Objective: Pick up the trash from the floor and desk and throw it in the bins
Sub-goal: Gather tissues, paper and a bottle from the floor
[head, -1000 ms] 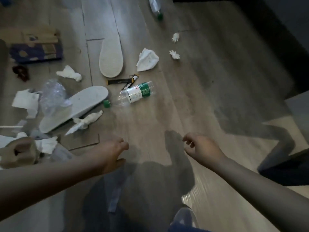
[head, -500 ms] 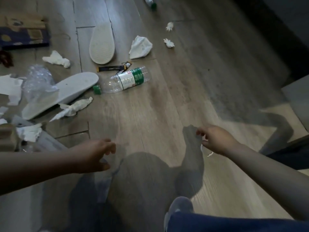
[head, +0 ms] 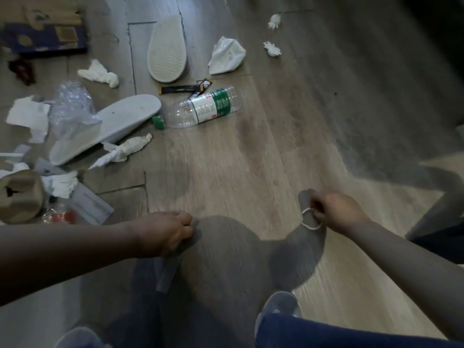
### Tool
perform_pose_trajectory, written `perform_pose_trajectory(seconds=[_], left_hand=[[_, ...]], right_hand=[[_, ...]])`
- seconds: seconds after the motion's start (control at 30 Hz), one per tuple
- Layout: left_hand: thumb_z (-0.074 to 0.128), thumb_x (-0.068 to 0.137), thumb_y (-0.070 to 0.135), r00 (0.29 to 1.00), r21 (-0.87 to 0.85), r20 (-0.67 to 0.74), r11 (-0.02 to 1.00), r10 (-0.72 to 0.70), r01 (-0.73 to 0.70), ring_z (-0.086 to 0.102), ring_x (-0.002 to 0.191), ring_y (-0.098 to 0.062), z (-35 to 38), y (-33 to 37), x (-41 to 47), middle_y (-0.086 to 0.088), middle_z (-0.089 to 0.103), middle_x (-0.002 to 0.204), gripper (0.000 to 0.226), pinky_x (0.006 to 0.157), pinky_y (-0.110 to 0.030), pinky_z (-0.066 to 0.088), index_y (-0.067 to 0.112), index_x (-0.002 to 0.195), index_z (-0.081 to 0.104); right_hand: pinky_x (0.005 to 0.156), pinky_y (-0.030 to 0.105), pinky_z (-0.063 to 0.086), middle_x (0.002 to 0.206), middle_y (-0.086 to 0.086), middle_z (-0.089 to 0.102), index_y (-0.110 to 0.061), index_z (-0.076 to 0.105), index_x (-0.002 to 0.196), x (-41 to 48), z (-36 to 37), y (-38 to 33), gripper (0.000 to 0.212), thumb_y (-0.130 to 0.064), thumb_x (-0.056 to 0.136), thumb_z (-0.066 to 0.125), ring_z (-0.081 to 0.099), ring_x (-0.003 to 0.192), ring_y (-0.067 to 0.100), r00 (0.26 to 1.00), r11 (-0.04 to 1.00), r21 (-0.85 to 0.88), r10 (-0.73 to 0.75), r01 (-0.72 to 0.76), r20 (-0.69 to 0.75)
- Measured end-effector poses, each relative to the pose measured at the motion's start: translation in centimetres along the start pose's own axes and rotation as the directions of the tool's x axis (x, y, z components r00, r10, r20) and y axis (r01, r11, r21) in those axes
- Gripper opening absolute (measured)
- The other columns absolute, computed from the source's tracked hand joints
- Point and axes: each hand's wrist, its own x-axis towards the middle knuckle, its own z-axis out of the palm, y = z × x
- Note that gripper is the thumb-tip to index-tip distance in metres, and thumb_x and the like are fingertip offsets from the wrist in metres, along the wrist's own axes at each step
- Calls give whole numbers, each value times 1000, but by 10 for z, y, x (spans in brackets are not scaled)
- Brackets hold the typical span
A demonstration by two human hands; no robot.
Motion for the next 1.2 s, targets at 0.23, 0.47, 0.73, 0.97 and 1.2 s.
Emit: perform_pose_trajectory(seconds=[0.23, 0.47, 0.73, 0.97, 1.2], left_hand=[[51, 92, 35, 998, -53, -60, 999, 0, -3, 47, 109, -14, 16, -3, 7, 3, 43, 124, 33, 79, -21, 34, 26, 124, 53], [45, 93, 43, 983, -258, -175, 966, -64, 17, 51, 98, -9, 29, -5, -5, 9, 49, 110, 28, 80, -24, 46, 25, 104, 64], [53, 86, 44, 971, -270, -98, 945, -219, 185, 45, 112, -16, 26, 15, -14, 3, 45, 122, 31, 90, -34, 45, 23, 109, 60], [49, 91, 36, 957, -267, -72, 930, -279, 252, 49, 109, -18, 29, 8, -18, 0, 50, 118, 28, 86, -32, 45, 21, 106, 67], [60, 87, 39, 876, -349, -59, 832, -479, 432, 53, 106, -9, 31, -52, -77, 7, 53, 120, 27, 90, -23, 44, 26, 110, 64]], right_hand=[[69, 33, 48, 88, 4, 68, -16, 64, 88, 25, 1, -46, 8, -18, 81, 62, 63, 84, 25, 997, 976, 209, -50, 60, -52], [67, 31, 44, 88, 2, 69, -18, 66, 89, 53, -2, -104, 9, -21, 82, 61, 63, 85, 24, 982, 962, 210, -157, 175, -101], [65, 34, 47, 80, 6, 69, -14, 66, 80, 96, -23, -155, 5, -17, 80, 62, 63, 79, 27, 980, 936, 302, -145, 181, -139], [71, 37, 50, 81, 7, 71, -15, 66, 82, 103, -23, -174, 4, -16, 82, 63, 64, 80, 27, 975, 933, 288, -188, 215, -118], [73, 37, 51, 85, 10, 70, -13, 65, 85, 97, -25, -186, 5, -14, 81, 63, 64, 84, 28, 986, 956, 245, -165, 164, -20]])
